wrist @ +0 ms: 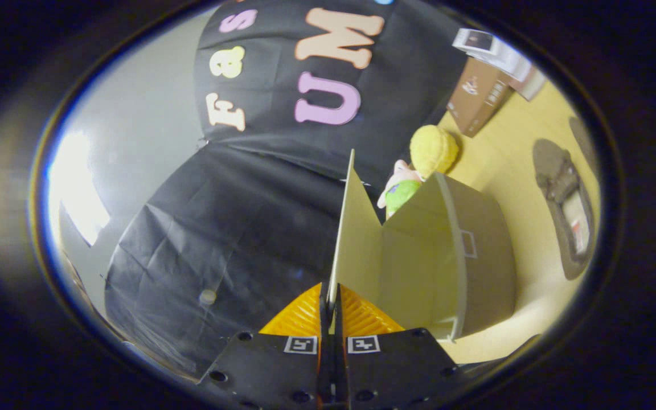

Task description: Open the storage box then place both shoes into the box .Put the left shoe in first, then the right shoe, with the right side of both shoes facing outward in a uniform manner.

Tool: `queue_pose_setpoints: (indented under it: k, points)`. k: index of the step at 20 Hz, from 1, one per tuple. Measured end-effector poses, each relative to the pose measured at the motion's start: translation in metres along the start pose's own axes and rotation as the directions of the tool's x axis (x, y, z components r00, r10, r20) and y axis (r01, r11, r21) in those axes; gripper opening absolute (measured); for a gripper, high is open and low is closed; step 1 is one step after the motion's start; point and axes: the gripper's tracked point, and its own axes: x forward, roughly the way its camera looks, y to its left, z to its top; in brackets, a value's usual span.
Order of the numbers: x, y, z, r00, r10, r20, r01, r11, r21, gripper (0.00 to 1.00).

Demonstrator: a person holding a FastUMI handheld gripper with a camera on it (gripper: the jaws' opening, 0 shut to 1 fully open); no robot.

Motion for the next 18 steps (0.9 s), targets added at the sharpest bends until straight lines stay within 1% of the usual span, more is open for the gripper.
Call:
queue_pose_setpoints:
  k: [5, 10, 12, 16, 18]
  points:
    - [0.037, 0.046, -0.018, 0.998, 0.007, -0.057, -0.017, 0.985, -0.174, 0.06]
    - [0.083, 0.086, -0.049, 0.992, 0.038, -0.121, -0.070, 0.961, -0.269, 0.06]
    - [0.103, 0.094, -0.060, 0.989, 0.032, -0.143, -0.077, 0.944, -0.321, 0.06]
    - [0.135, 0.111, -0.100, 0.982, -0.004, -0.189, -0.074, 0.914, -0.400, 0.06]
    - [0.157, 0.111, -0.121, 0.975, -0.023, -0.219, -0.064, 0.921, -0.385, 0.06]
